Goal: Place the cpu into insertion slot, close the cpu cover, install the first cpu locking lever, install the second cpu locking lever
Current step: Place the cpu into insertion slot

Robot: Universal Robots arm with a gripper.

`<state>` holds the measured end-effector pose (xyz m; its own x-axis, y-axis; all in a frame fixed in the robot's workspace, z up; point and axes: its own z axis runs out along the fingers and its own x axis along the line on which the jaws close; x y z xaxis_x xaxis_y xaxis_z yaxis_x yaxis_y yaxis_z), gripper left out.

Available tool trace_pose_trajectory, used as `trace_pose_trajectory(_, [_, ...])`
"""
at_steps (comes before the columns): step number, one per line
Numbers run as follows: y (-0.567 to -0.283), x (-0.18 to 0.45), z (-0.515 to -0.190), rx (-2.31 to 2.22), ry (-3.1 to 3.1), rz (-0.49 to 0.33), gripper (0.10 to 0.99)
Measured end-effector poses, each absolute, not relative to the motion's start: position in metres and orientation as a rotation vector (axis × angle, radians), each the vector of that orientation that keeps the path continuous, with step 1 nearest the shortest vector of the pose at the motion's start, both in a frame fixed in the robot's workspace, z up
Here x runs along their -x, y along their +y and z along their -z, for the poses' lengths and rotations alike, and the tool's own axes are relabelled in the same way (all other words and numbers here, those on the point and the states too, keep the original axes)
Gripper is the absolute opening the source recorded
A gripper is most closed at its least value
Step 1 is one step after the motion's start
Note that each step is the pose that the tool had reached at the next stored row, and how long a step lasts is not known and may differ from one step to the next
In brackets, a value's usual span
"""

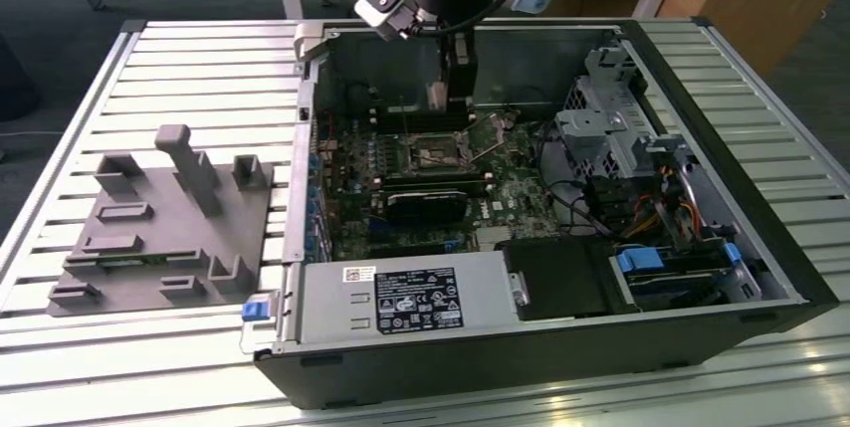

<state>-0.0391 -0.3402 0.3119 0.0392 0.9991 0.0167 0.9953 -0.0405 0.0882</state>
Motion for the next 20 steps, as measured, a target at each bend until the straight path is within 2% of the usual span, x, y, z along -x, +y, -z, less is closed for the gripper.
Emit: trace_pose_trajectory(20, [-0.340,0.039,-0.292,-2.226,2.140,-0.099,0.537])
